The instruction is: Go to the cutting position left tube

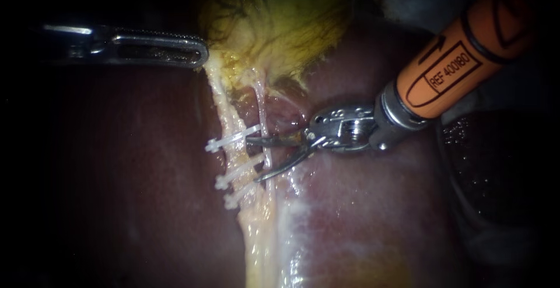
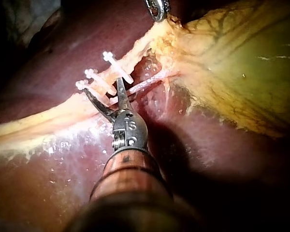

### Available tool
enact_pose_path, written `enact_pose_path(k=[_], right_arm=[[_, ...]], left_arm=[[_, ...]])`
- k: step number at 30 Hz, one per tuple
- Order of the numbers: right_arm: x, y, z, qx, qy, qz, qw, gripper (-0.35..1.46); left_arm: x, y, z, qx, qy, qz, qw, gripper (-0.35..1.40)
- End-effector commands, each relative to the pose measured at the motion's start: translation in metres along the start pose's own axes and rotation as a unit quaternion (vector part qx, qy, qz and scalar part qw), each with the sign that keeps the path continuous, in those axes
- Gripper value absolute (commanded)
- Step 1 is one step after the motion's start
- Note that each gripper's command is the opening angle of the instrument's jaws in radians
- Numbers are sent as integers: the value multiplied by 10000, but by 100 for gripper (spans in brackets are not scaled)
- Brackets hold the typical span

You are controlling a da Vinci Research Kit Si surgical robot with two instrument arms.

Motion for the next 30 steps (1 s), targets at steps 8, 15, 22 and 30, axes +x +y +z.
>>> enact_pose_path(k=[8, 15, 22, 30], right_arm=[[-23, 24, 8, 238, 17, 403, 9989, 67], [-32, 39, 11, 433, 111, 603, 9972, 67], [-24, 48, 19, 786, 313, 874, 9926, 65], [-8, 56, 39, 1094, 382, 961, 9886, 65]], left_arm=[[0, 0, 0, 0, -1, 0, 10000, -35], [0, 0, 0, -2, 14, 1, 10000, -35], [0, 0, 0, -3, 13, 2, 10000, -35], [0, 0, 0, -3, 13, 2, 10000, -35]])
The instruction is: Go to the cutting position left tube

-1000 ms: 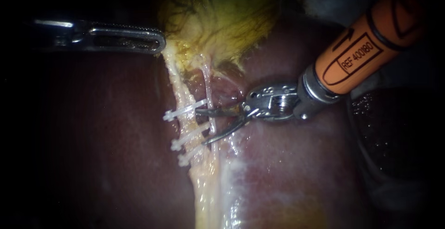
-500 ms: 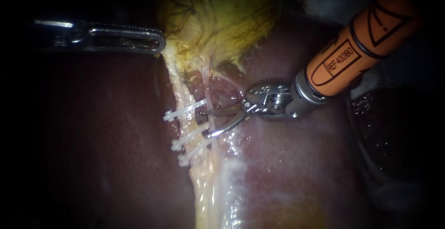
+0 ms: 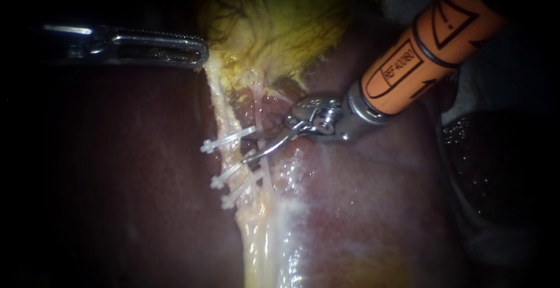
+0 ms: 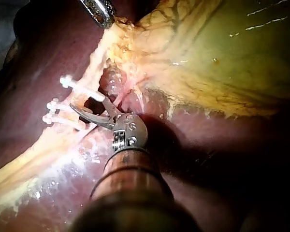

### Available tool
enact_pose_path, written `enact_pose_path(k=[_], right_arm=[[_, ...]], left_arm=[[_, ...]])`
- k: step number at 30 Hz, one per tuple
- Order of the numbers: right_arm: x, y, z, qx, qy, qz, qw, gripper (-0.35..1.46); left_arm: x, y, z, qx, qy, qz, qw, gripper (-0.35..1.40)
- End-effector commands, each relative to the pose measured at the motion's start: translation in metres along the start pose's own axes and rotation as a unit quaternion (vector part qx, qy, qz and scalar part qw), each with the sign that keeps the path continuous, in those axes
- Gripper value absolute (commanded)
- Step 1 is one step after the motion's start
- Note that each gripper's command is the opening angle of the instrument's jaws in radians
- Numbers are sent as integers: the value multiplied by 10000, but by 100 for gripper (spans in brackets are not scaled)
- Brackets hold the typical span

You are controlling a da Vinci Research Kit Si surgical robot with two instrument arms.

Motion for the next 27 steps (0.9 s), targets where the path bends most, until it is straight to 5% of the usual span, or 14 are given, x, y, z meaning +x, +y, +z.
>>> enact_pose_path(k=[1, 18, 24, 27], right_arm=[[1, 0, 2, 22, 4, -11, 10000, 65], [8, -8, 37, 253, 158, -27, 9996, 65], [12, -13, 53, 411, 363, -51, 9985, 64], [15, -16, 60, 448, 429, -411, 9972, 62]], left_arm=[[0, 0, 0, 0, 0, -1, 10000, -35], [1, 0, 1, -2, -1, 1, 10000, -35], [1, 1, 1, -4, 13, 3, 10000, -35], [2, 1, 1, -5, 13, 4, 10000, -35]])
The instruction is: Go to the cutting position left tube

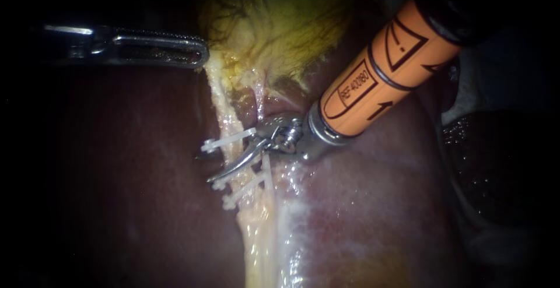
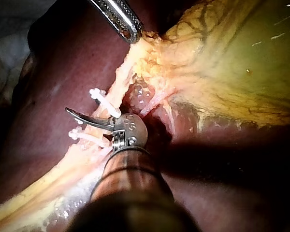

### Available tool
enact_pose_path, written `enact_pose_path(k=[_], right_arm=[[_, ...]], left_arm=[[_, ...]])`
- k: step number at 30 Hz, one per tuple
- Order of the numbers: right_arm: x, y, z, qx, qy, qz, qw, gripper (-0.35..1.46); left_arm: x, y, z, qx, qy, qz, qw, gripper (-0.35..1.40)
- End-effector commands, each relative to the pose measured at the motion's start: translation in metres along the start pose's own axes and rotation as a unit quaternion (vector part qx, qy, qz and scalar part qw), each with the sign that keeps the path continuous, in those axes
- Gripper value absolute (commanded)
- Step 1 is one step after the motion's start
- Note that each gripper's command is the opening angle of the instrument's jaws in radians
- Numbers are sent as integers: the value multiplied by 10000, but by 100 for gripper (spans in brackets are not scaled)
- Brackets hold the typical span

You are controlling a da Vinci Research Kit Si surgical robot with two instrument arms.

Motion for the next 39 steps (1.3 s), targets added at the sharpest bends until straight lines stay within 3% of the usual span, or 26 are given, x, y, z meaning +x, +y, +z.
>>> enact_pose_path(k=[1, 4, 8, 13, 24, 39], right_arm=[[1, -1, 3, 13, -3, -206, 9998, 62], [4, -5, 12, 40, 11, -682, 9977, 62], [8, -13, 21, 35, 227, -1135, 9933, 64], [20, -25, 27, -5, 445, -1435, 9887, 65], [66, -56, 15, -142, 636, -1503, 9865, 72], [67, -58, 14, -143, 641, -1497, 9865, 72]], left_arm=[[0, 0, 0, -4, 3, -2, 10000, -35], [0, 0, 0, -4, 3, -2, 10000, -35], [0, 0, 0, -3, 3, -2, 10000, -35], [0, 0, 0, -3, 3, -2, 10000, -35], [0, 0, -1, -3, 4, -2, 10000, -35], [0, 0, -1, -2, 4, -2, 10000, -35]])
